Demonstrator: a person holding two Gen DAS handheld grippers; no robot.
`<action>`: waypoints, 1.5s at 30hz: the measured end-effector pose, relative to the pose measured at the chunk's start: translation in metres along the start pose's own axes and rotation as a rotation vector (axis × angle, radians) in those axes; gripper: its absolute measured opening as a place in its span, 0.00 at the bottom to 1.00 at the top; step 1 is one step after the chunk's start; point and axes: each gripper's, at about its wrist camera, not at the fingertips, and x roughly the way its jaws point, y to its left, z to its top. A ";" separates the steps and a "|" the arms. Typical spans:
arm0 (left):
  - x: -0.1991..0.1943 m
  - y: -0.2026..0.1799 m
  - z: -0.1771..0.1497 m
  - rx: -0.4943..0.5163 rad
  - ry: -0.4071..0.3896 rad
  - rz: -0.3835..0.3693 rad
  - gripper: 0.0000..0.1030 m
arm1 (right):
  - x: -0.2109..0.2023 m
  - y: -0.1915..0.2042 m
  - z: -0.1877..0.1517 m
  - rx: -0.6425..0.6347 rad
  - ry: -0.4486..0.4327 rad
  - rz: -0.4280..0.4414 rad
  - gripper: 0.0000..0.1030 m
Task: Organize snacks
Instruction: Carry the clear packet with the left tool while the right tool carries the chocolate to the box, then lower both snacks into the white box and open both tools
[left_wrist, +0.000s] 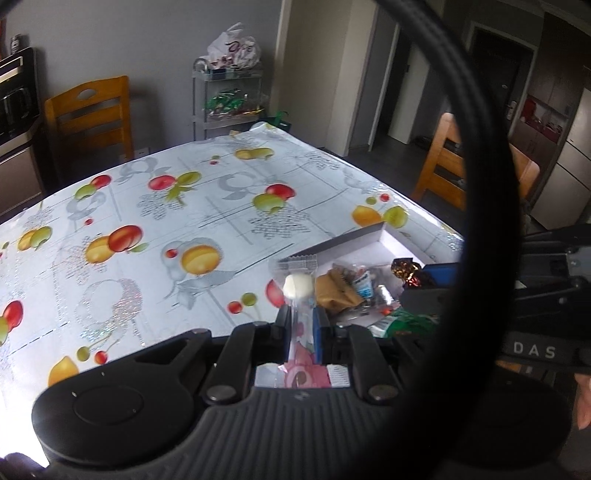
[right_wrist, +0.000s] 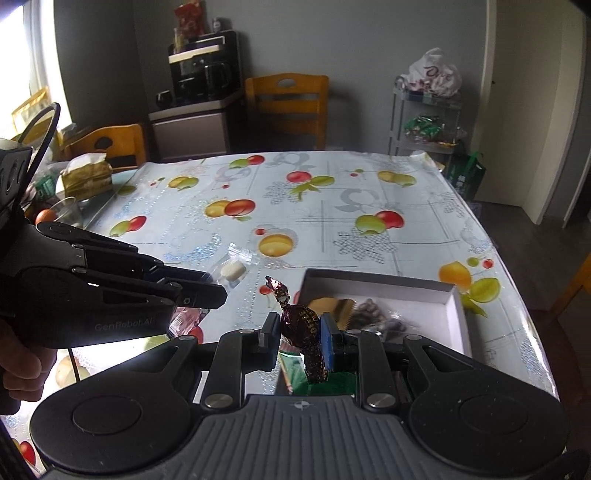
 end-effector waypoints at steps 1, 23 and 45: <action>0.001 -0.003 0.001 0.004 0.000 -0.005 0.07 | -0.001 -0.002 -0.001 0.002 0.000 -0.004 0.24; 0.018 -0.045 0.014 0.063 0.020 -0.068 0.07 | -0.012 -0.045 -0.007 0.061 -0.002 -0.060 0.24; 0.060 -0.077 0.034 0.073 0.088 -0.113 0.07 | -0.002 -0.079 -0.022 0.101 0.048 -0.074 0.24</action>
